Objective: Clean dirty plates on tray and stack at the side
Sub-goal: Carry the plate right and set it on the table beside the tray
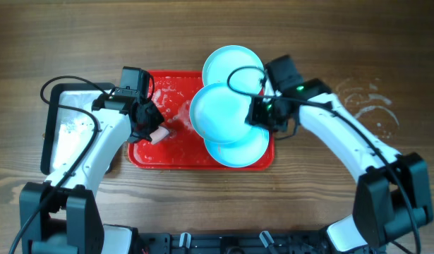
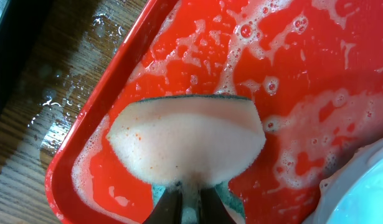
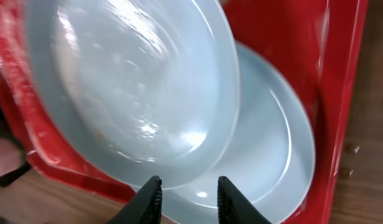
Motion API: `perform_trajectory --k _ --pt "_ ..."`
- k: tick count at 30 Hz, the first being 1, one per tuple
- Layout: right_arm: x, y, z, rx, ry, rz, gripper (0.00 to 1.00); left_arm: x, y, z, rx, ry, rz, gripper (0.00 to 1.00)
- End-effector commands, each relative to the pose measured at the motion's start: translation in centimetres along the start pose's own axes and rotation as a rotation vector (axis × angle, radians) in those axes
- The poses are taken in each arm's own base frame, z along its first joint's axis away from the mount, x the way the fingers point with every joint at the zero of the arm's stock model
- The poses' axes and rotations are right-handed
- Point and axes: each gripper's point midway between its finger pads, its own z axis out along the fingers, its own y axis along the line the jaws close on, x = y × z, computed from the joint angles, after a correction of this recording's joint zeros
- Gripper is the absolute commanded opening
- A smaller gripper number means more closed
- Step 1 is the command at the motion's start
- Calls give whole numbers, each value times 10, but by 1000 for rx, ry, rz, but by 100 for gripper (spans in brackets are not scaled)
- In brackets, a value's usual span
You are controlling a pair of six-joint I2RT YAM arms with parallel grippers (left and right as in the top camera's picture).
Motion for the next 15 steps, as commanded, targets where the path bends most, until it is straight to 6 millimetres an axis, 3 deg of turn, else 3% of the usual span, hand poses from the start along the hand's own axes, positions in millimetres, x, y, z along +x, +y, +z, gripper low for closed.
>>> perform_trajectory --k 1,4,9,13,15 --pt "3 -15 19 82 -29 141 35 -5 0 -6 2 -19 9 4" --pt "-4 -23 29 96 -82 167 48 -5 0 -6 2 -19 9 4" --pt "-4 -18 56 59 -55 150 47 -5 0 -6 2 -18 9 4" --pt "-6 -2 64 17 -66 99 26 -4 1 -6 -1 -15 9 4" --pt "-6 -2 64 17 -66 99 4 -4 1 -6 -1 -16 9 4"
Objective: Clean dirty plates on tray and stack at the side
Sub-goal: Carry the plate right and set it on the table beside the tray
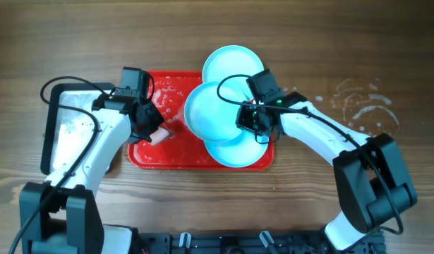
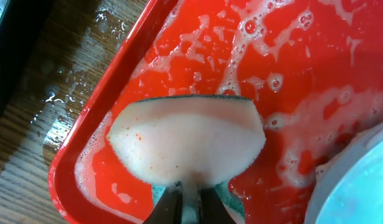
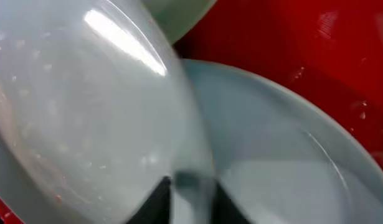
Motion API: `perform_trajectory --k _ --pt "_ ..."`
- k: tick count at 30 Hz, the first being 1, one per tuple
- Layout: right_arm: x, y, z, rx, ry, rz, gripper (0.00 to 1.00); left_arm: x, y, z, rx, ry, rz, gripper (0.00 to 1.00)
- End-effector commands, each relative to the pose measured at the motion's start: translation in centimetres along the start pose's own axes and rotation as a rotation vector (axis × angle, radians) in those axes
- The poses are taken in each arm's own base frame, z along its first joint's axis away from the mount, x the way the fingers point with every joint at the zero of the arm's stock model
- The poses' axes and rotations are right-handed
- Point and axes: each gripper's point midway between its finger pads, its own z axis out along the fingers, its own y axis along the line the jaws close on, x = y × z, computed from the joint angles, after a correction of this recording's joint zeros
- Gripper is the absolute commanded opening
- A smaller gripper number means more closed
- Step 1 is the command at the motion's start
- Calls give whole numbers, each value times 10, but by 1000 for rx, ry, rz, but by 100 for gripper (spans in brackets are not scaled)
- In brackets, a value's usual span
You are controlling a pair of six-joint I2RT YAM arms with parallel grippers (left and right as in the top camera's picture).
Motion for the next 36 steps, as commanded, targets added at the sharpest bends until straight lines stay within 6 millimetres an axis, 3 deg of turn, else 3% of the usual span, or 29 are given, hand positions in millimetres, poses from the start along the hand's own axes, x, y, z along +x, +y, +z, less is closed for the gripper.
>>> perform_trajectory --k 1,5,7,9,10,14,15,17,19,21,23,24,27,32,36 --pt "4 -3 6 6 20 1 4 -7 -1 -6 7 -25 9 4" --pt "4 -2 5 3 19 -2 4 -7 -1 -6 7 -25 9 4" --pt "3 9 -6 -38 11 -55 4 -7 -1 -6 7 -25 9 4" --pt "-3 23 -31 -93 -39 -90 4 -7 -1 -6 7 -25 9 4" --pt "-12 26 -57 -105 -106 -102 4 -7 -1 -6 7 -25 9 4" --pt "-31 -4 -123 -8 -297 -50 4 -7 -1 -6 8 -25 9 4" --pt "-37 -21 -150 21 -363 -6 4 -7 -1 -6 8 -26 9 4" --pt "-47 -51 -178 56 -427 80 4 -7 -1 -6 8 -26 9 4" --pt "-55 -89 -190 110 -437 196 4 -7 -1 -6 8 -25 9 4" --pt "-62 -144 -199 178 -448 355 4 -7 -1 -6 8 -25 9 4" --pt "-62 -175 -202 211 -457 449 4 -7 -1 -6 8 -25 9 4" --pt "-61 -201 -204 235 -463 511 4 -7 -1 -6 8 -25 9 4" --pt "-55 -268 -200 275 -471 678 4 -7 -1 -6 8 -25 9 4" --pt "-60 -342 -177 241 -453 858 4 -7 -1 -6 8 -25 9 4" --pt "-65 -367 -145 262 -404 889 4 -7 -1 -6 8 -25 9 4"
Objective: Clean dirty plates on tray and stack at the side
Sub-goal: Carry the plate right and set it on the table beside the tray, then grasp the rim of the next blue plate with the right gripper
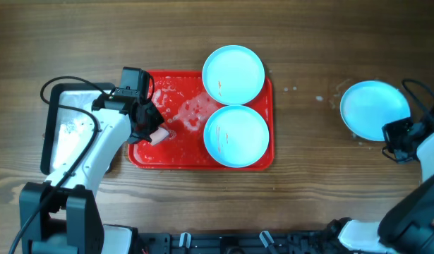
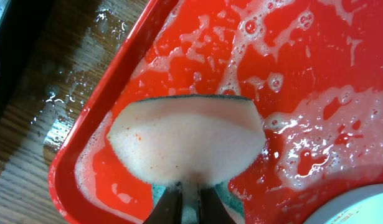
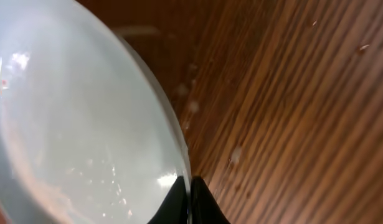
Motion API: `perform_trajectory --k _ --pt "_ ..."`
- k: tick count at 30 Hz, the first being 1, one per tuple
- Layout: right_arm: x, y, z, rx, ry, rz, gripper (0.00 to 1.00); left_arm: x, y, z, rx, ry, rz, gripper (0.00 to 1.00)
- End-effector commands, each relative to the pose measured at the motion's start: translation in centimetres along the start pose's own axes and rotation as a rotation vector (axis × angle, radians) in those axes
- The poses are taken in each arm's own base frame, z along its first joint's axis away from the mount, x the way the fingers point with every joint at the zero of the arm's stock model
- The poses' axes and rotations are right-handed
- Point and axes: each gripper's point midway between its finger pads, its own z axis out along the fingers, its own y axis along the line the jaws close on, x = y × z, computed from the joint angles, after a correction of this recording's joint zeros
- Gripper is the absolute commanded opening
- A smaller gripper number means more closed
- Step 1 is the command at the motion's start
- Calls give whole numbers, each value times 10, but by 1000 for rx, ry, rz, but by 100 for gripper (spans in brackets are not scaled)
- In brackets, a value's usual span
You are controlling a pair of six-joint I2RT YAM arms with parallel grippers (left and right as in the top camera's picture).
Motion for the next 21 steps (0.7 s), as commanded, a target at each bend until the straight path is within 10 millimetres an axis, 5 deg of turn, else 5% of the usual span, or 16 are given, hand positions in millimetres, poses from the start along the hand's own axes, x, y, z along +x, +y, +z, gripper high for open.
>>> perform_trajectory --k 1,4,6,11,13,15,17,21 --pt "7 -4 21 13 52 -14 8 -7 -1 -6 8 -24 9 4" --pt "7 -1 17 5 66 -58 50 -7 -1 -6 8 -24 9 4" --pt "6 10 2 -23 90 -112 50 -7 -1 -6 9 -26 9 4" --pt "24 78 -87 -236 129 -416 52 -8 -2 -6 11 -28 8 4" --pt "58 98 -105 -270 157 -518 53 -10 -4 -6 19 -37 9 4" --pt "112 122 -111 -298 233 -678 53 -11 -6 -6 25 -44 9 4" --pt "173 140 -113 -292 309 -793 53 -11 -6 -6 26 -44 9 4" --pt "260 154 -101 -235 377 -915 52 -11 -6 -6 26 -44 9 4"
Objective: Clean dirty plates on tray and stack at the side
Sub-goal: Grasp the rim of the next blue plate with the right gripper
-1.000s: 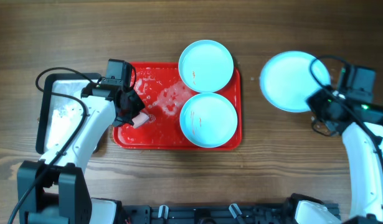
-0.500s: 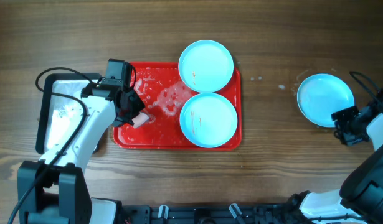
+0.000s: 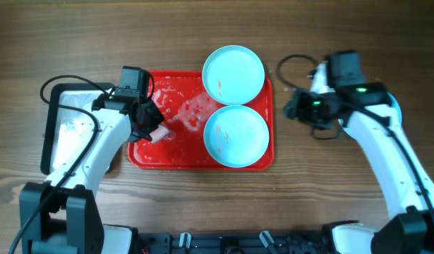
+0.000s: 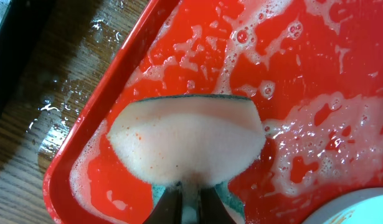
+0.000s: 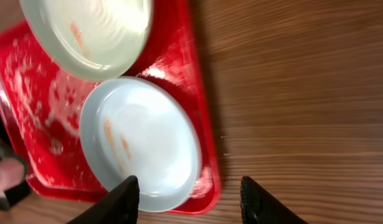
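Note:
Two pale blue plates with orange streaks lie on the soapy red tray: a far plate that overhangs the back rim and a near plate. The right wrist view shows both, the far plate and the near plate. My right gripper hovers just right of the tray, open and empty, its fingers wide apart. Over the tray's left part, my left gripper is shut on a pink-and-green sponge. The sponge also shows from overhead.
A black-framed basin with pale soapy contents stands left of the tray. The wood beside the tray rim is wet. My right arm covers the table to the right of the tray.
My right gripper was shut on a plate's rim over the far right of the table. Now it is open and empty beside the tray's right edge. The left gripper and sponge have barely moved.
A third plate lay tilted on top of the two on the tray, with my right gripper open at its rim. Then the gripper was shut on that rim. Later it held the plate over the far right of the table. Now it is back by the tray, empty.

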Motion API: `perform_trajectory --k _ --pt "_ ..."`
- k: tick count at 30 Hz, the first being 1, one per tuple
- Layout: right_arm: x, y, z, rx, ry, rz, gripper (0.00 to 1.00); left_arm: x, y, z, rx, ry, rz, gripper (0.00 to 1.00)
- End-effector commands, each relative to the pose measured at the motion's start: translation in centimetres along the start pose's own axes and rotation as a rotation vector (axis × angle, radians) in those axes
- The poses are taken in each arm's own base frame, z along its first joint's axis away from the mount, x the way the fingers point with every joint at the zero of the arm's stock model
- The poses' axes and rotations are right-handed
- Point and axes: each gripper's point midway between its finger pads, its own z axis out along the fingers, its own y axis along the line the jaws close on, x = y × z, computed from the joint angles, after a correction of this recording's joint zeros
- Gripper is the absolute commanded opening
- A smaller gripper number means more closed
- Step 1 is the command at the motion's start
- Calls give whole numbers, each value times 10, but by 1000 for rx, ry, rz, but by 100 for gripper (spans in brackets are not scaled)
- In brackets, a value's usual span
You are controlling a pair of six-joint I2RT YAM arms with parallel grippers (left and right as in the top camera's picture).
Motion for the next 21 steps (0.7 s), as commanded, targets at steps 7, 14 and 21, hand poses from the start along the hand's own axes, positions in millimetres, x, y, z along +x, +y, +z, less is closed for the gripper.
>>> perform_trajectory --k 7,14,21 --pt "54 12 72 226 193 52 36 -7 -2 -6 12 -25 10 4" --pt "69 -7 103 306 294 53 33 -7 -2 -6 11 -24 10 4" --pt "81 -8 131 325 350 20 20 -7 -2 -6 11 -25 10 4"
